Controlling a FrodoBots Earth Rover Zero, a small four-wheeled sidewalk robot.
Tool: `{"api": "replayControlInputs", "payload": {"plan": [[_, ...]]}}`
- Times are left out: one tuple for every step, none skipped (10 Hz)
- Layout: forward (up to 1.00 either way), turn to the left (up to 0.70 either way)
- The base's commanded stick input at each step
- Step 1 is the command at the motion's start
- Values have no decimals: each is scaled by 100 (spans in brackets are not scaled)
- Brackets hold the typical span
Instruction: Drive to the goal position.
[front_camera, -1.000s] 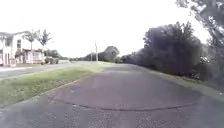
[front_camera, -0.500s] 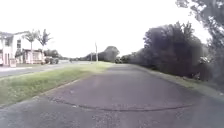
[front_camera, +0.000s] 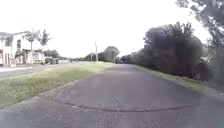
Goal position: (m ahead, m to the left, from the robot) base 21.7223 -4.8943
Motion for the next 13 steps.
{"api": "replayControlInputs", "payload": {"plan": [[5,0],[6,0],[6,0],[5,0],[6,0],[6,0],[6,0],[5,0],[5,0],[5,0],[5,0],[5,0],[6,0]]}}
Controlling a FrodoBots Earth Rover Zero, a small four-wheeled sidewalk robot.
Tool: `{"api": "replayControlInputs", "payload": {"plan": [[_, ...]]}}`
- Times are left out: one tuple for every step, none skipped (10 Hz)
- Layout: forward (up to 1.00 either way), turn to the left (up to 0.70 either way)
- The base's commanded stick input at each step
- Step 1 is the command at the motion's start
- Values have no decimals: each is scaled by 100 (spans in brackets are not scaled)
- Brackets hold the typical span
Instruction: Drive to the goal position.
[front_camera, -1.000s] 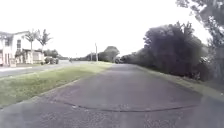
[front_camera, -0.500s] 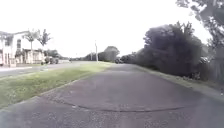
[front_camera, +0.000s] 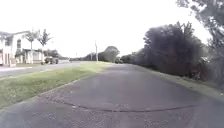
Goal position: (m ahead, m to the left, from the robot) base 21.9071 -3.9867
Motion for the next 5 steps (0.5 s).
{"api": "replayControlInputs", "payload": {"plan": [[5,0],[5,0],[6,0],[6,0],[5,0]]}}
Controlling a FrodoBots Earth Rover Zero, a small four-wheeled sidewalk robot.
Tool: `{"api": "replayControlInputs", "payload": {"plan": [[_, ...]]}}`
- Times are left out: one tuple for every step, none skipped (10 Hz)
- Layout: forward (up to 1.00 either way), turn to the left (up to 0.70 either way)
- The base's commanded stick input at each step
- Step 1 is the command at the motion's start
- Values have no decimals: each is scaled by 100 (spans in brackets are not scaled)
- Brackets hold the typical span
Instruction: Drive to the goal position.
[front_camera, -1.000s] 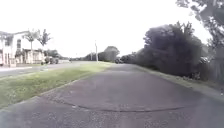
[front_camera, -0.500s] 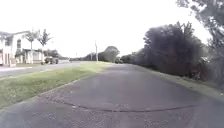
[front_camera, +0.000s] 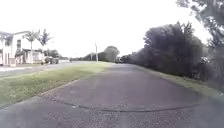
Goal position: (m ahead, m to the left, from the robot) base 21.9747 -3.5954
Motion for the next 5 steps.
{"api": "replayControlInputs", "payload": {"plan": [[6,0],[6,0],[5,0],[6,0],[6,0]]}}
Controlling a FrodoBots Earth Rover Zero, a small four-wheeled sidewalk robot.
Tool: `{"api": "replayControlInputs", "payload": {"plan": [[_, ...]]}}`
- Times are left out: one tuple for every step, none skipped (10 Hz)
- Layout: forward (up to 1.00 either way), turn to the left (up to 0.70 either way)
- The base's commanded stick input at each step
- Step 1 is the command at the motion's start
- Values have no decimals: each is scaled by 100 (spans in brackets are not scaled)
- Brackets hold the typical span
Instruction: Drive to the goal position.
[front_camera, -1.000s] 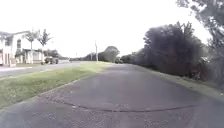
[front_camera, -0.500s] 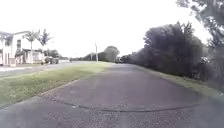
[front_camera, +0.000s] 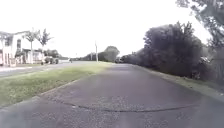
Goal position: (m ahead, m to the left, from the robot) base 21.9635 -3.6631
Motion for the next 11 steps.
{"api": "replayControlInputs", "payload": {"plan": [[6,0],[6,0],[6,0],[6,0],[6,0],[6,0],[5,0],[5,0],[5,0],[6,0],[5,0]]}}
